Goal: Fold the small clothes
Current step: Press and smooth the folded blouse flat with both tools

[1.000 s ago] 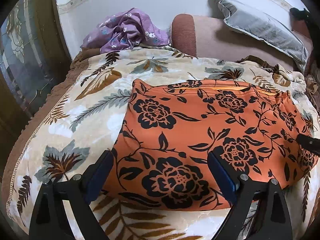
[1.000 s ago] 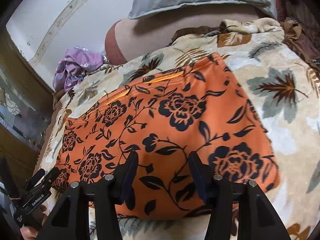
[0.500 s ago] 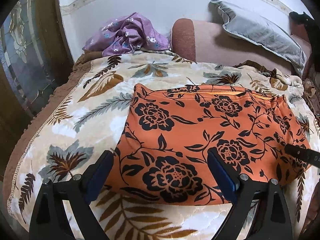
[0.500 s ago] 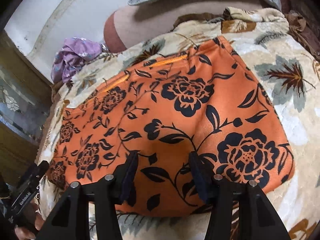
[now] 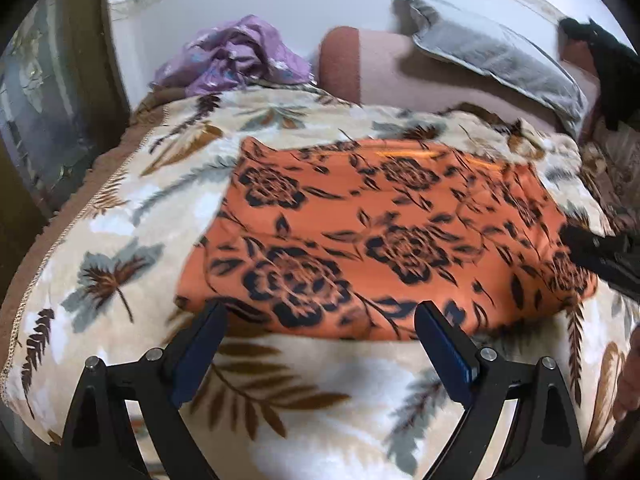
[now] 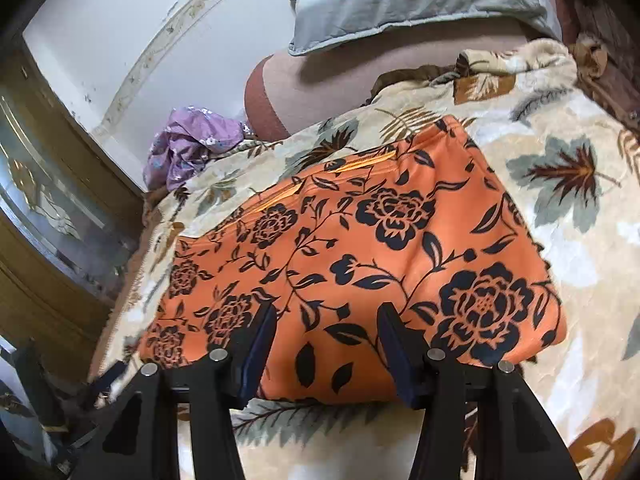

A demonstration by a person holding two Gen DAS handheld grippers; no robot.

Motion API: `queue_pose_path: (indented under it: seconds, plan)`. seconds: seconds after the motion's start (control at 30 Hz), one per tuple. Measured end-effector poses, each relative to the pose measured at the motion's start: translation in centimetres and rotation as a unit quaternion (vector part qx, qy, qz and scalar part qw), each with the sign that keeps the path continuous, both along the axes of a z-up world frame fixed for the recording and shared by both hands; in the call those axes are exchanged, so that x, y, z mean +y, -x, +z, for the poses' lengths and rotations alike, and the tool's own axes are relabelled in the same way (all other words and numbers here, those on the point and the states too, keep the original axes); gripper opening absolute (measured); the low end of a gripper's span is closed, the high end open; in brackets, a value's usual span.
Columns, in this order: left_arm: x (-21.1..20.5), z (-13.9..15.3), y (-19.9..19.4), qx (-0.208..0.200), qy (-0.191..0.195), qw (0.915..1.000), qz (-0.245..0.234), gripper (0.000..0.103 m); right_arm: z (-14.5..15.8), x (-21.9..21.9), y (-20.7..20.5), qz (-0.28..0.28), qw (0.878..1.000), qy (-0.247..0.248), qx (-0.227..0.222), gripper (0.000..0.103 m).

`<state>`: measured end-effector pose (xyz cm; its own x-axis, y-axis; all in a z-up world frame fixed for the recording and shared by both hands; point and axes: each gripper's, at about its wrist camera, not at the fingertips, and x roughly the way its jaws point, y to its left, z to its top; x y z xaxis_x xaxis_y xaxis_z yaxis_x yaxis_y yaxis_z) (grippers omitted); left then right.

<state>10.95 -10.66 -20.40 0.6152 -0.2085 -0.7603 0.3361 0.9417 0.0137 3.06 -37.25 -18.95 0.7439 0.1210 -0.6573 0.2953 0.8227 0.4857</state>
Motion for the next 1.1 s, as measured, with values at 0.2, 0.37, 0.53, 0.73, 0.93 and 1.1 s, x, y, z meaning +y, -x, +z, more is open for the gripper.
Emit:
queue_pose_path:
  seconds: [0.2, 0.37, 0.53, 0.73, 0.93, 1.1]
  plan:
    - [-1.3, -1.3, -1.2, 0.023, -0.014, 0.9995, -0.016, 0.095, -2.3, -1.5, -0.9, -0.032, 0.998, -0.027, 0.051, 0.054]
    - [-1.4, -2.9, -5.8, 0.051, -0.035, 0.9981, -0.001, 0.095, -5.1, -2.9, -2.2, -0.044, 0.991, -0.046, 0.114, 0.054]
    - [-1.3, -5.0, -7.7, 0.059, -0.064, 0.9959, 0.022, 0.101, -5.6, -3.4, -2.5, -0.046, 0.99, -0.062, 0.115, 0.055]
    - [-1.4, -3.7, -6.1, 0.02, -0.087, 0.9959, 0.015, 0.101, -4.3, -2.8, -2.3, -0.043, 0.994, -0.052, 0.091, 0.056]
    - [1.1, -2.3, -6.3, -0.009, -0.089, 0.9934, 0.071, 0.101, -2.5, 0.0, -2.6, 0.006, 0.999, -0.027, 0.04, 0.056]
    - [2.7, -5.3, -8.1, 0.054, -0.089, 0.9891, 0.104, 0.102, -5.1, 1.1, -3.8, 0.025, 0.994, -0.028, 0.098, 0.056]
